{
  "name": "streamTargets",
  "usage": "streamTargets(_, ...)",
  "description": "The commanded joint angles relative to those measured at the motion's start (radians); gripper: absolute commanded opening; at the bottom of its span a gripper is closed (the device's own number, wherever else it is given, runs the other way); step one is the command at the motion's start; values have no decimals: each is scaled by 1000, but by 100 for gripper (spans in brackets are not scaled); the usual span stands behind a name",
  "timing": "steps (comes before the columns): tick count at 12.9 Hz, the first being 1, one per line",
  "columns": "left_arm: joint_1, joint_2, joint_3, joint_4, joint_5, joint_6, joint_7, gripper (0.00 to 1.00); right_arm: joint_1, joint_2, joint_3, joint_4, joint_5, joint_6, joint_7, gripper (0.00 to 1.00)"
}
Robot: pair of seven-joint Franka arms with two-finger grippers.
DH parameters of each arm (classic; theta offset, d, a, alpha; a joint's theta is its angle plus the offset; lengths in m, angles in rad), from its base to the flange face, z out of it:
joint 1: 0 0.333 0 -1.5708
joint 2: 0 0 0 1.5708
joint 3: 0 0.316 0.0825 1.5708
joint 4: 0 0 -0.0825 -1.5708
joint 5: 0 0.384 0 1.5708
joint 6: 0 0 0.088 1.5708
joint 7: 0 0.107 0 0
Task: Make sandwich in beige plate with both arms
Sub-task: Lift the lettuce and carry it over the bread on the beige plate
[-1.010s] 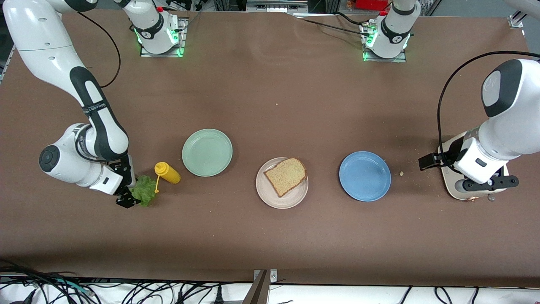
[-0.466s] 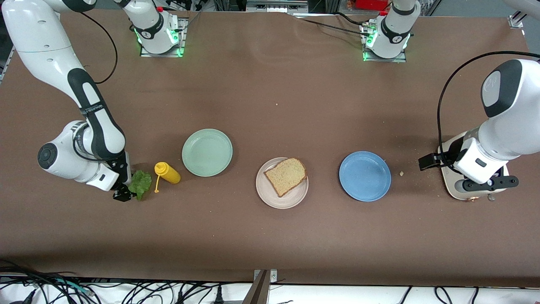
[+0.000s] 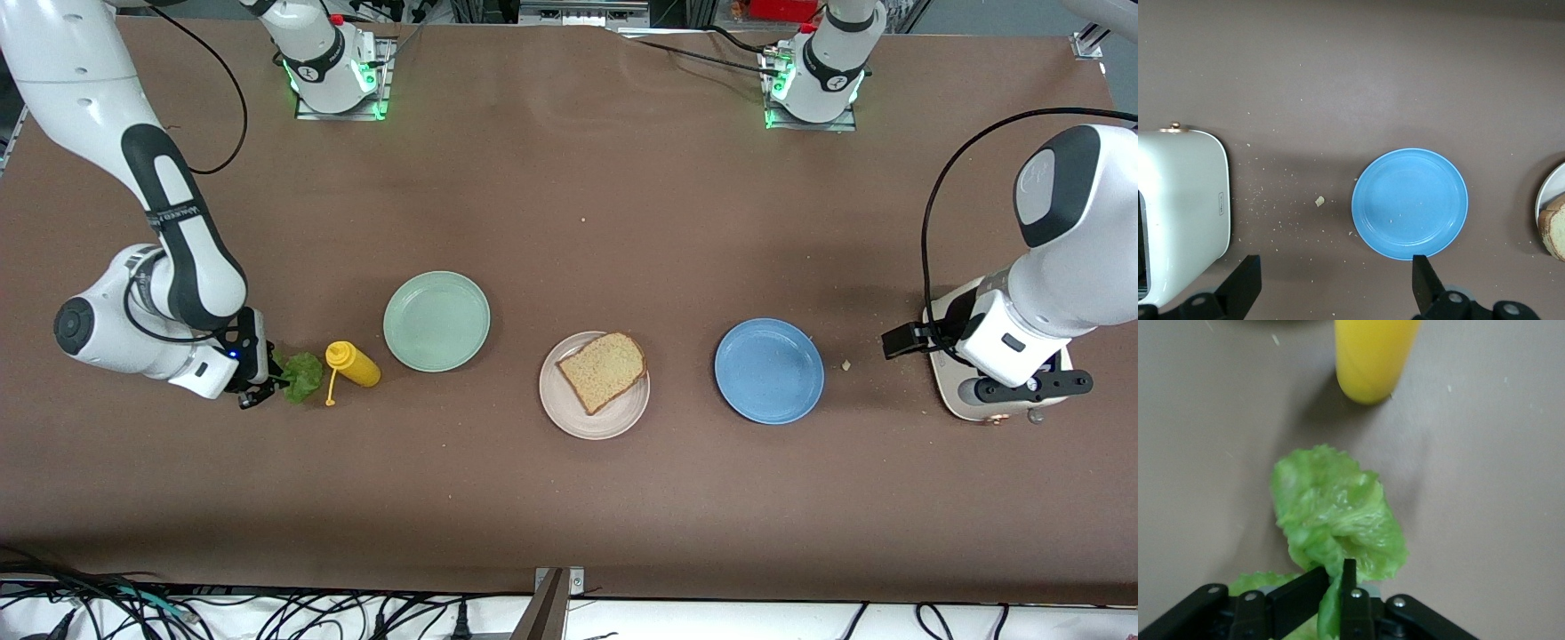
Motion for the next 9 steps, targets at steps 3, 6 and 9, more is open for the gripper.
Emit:
streamTargets(3,11,-2,-7,2,-24,1,26,99,3,-179,-4,-32,5,-216,133,0)
streamTargets(6,11,-2,-7,2,-24,1,26,99,3,-235,4,57,13,-432,299,0)
streamTargets(9,9,-2,-7,2,-24,1,25,99,3,-279,56,130,16,-561,475,0)
